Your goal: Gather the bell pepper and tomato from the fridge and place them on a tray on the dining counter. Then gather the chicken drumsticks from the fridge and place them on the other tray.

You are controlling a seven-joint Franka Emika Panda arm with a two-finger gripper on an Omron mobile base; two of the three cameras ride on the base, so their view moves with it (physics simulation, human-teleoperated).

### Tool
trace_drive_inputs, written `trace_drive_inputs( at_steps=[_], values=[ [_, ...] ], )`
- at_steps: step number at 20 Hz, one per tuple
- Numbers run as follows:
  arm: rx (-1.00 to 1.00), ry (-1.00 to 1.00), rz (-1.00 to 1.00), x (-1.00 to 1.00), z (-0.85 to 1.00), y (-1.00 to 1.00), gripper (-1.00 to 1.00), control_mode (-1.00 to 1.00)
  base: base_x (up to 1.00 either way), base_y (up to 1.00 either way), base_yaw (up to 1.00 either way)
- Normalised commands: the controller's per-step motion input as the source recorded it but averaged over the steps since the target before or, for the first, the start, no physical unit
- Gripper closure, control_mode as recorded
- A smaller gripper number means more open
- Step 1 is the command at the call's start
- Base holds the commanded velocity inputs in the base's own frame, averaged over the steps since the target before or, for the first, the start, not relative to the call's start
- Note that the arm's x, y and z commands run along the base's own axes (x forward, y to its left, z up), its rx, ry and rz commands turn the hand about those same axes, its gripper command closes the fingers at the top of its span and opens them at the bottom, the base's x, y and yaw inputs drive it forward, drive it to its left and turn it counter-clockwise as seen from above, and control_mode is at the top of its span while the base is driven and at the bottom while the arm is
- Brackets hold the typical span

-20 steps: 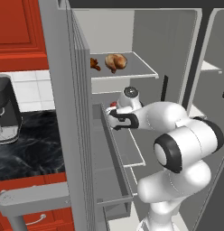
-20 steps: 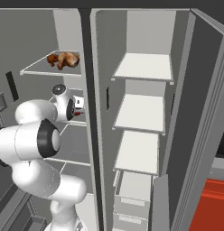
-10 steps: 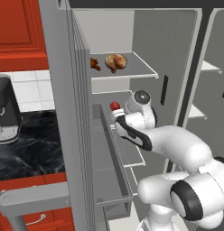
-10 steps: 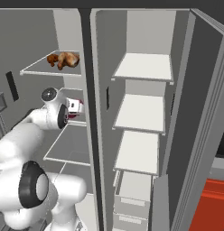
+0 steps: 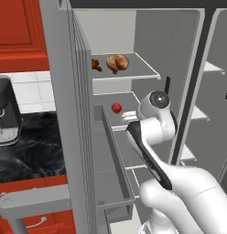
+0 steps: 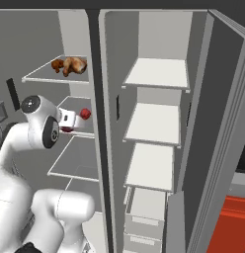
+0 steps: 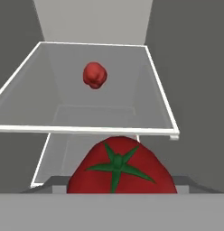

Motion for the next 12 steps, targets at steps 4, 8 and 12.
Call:
trace_drive_inputs(
  at_steps=[4,8,12],
  values=[
    [0.01,0.02,-0.04,-1.00,0.55,-0.08,1.00,-1.00,0.00,0.00,0.00],
    [0.00,0.05,-0.01,-1.00,0.52,-0.02,1.00,-1.00,0.00,0.00,0.00],
    [0.00,0.11,0.00,-0.95,0.40,0.00,1.00,-1.00,0.00,0.00,0.00]
  ],
)
